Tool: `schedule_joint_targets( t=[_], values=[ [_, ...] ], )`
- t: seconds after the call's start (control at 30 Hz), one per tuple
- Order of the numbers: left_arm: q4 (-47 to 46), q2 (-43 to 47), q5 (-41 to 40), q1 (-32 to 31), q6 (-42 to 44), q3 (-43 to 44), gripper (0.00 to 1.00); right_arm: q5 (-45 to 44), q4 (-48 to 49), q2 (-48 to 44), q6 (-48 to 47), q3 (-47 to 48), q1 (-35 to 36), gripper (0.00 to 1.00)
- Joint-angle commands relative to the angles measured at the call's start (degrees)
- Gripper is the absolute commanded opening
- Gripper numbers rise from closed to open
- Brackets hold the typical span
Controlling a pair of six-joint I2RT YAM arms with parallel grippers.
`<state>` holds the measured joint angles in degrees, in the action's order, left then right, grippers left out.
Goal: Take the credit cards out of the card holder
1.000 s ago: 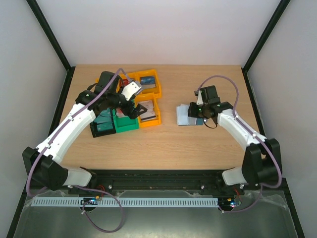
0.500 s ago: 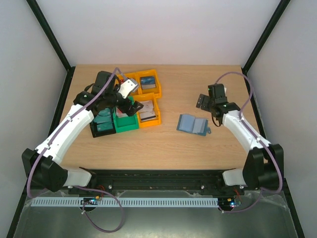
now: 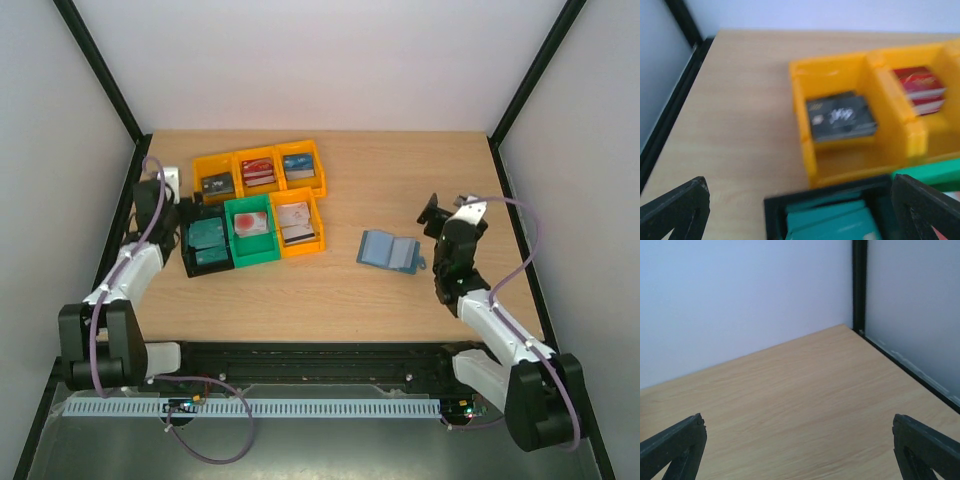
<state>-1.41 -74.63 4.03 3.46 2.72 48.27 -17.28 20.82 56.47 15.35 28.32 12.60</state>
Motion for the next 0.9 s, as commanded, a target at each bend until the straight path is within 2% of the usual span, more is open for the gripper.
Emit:
schedule_joint_targets(
  t=[0.0,0.1,0.37,0.47,0.53,0.6,0.63,0.7,0.73,0.77,0.8,0.87],
  values=[
    [-25.4,3.4,-3.5,2.1,-5.4,-13.5,0.99,-8.0,27.1,0.9,-3.7,-10.4,-1.3,0.99],
    [-33.4,3.0,-3.4,2.1,-6.9,-20.5,0.99,-10.0,35.6,5.0,-3.7,-16.2,-2.7,0.99],
    [-56.7,-0.1,0.1,1.8,-6.2,-34.9,0.99,-4.1,50.0,16.0,-1.0,-22.8,-9.2,0.99],
    [-62.2,-1.8,-1.9,0.5,-5.4,-35.7,1.00,-1.9,54.5,21.0,-2.8,-21.7,-10.2,0.99],
    [-62.0,-3.0,-2.3,-0.5,-5.3,-34.5,0.99,0.7,58.5,26.2,-3.0,-21.4,-10.8,0.99],
    [-65.2,-5.1,-3.2,-1.7,-5.2,-34.5,0.99,2.9,66.8,32.1,-4.3,-22.1,-10.8,0.99],
    [-69.3,-6.9,-3.2,-2.3,-4.6,-35.6,1.00,4.2,65.2,32.2,-4.8,-21.6,-10.8,0.99],
    [-81.7,-12.5,-3.7,-4.1,-2.6,-38.8,0.99,5.4,55.2,29.6,-4.9,-18.3,-10.8,0.99],
    [-83.5,-14.5,-4.5,-4.7,-2.2,-38.9,0.99,5.4,57.3,30.9,-5.2,-18.1,-10.8,0.99],
    [-76.8,-12.1,-4.9,-4.9,-2.3,-37.8,0.99,5.8,58.0,31.8,-5.4,-18.0,-10.8,0.99],
    [-74.5,-11.8,-4.7,-4.9,-2.0,-37.0,0.99,6.2,55.3,31.2,-5.5,-17.2,-10.8,0.99],
    [-78.6,-13.6,-4.9,-4.9,-2.2,-37.2,1.00,6.6,53.1,31.2,-5.6,-16.1,-10.8,0.99]
  ],
)
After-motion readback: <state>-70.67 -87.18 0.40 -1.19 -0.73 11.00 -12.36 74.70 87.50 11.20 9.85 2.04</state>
